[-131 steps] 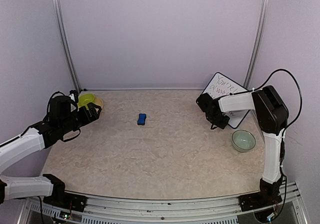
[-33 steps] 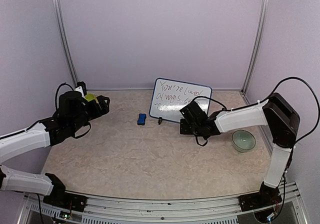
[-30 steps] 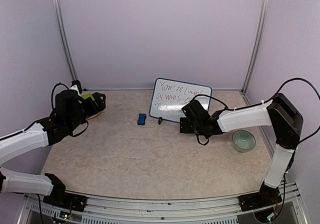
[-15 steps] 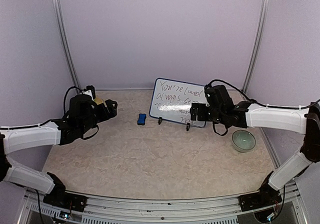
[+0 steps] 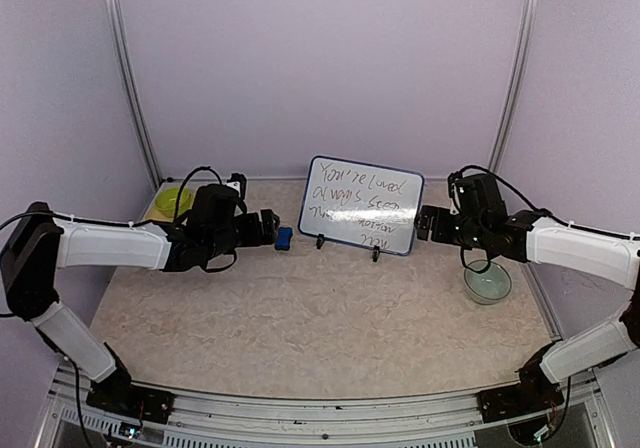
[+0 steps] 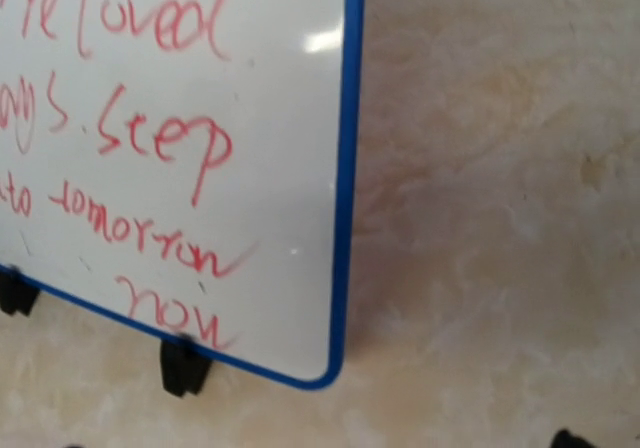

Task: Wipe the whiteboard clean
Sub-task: Pick up the whiteboard eraser from the center of the board.

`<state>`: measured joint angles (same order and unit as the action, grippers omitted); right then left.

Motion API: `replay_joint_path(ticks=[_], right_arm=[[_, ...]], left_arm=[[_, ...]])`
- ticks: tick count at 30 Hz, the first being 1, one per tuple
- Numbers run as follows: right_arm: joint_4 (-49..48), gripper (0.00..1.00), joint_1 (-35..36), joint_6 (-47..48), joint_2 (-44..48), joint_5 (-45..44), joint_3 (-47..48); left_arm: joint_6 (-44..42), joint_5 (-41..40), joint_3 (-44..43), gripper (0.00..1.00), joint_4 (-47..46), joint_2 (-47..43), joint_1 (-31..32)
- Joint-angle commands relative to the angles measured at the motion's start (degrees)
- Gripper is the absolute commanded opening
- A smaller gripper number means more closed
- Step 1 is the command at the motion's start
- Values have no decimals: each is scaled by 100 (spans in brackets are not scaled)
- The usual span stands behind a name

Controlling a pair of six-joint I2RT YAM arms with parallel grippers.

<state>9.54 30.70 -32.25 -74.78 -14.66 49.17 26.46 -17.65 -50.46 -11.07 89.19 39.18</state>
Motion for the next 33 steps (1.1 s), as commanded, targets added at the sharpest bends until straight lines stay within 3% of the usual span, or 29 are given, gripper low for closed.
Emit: replay_joint_path(ticks=[1,17,26,33], right_arm=[[-111,100,-64,-28,107,298,-130],[-105,100,-73,44,113,496,-237],[-147,100,-73,58,65,591,-306],[-198,100,-75,53,10,648,-303]], left_arm=[[-383,583,-349,99,-139,324,64],[-816,863,-1680,99,718,1627,-113],[-839,1246,-2063,93,986,2025,-403],[-1021,994,-2466,90,1415,2387,-453]])
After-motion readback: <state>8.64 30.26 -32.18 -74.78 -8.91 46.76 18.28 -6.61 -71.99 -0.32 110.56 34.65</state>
